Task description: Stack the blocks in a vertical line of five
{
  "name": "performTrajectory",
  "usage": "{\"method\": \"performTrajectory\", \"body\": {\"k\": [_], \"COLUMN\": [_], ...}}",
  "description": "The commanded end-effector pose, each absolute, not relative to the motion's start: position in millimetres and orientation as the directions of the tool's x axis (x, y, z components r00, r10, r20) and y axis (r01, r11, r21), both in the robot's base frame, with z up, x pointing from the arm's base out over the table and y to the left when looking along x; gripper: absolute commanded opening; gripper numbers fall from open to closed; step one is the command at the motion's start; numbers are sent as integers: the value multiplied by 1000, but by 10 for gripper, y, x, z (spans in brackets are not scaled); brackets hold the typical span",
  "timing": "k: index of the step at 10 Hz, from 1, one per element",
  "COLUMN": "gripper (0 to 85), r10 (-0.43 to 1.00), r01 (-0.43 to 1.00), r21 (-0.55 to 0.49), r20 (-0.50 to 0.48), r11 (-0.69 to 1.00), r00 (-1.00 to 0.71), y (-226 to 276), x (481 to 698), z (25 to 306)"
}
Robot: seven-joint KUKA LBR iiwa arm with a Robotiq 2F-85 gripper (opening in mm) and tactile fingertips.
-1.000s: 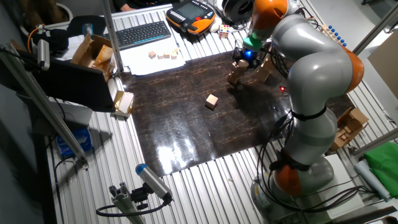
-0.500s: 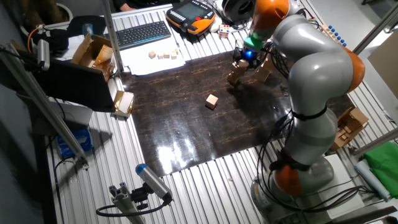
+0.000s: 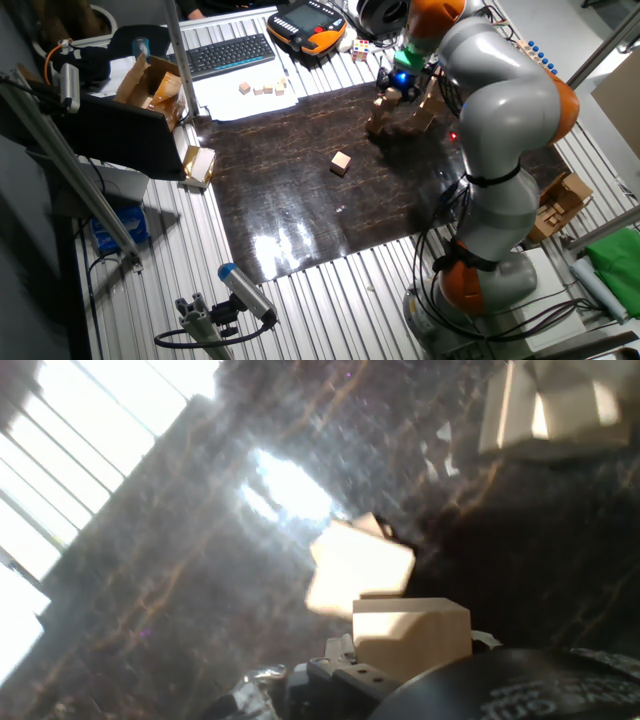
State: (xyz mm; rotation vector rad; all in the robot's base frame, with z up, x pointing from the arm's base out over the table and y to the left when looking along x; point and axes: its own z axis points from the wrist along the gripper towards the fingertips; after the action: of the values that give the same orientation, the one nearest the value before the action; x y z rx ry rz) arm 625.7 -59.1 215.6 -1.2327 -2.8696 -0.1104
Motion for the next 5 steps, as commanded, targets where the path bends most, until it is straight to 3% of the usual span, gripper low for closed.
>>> {"method": "performTrajectory", "body": {"k": [1,5], "gripper": [193,203], "r10": [727,720], "r01": [728,720], "r21": [54,60], "r20": [37,34], "r11": [684,691], "r00": [-686,-693], "y": [-571,-544], "x": [6270,6376], "z": [2148,2063]}}
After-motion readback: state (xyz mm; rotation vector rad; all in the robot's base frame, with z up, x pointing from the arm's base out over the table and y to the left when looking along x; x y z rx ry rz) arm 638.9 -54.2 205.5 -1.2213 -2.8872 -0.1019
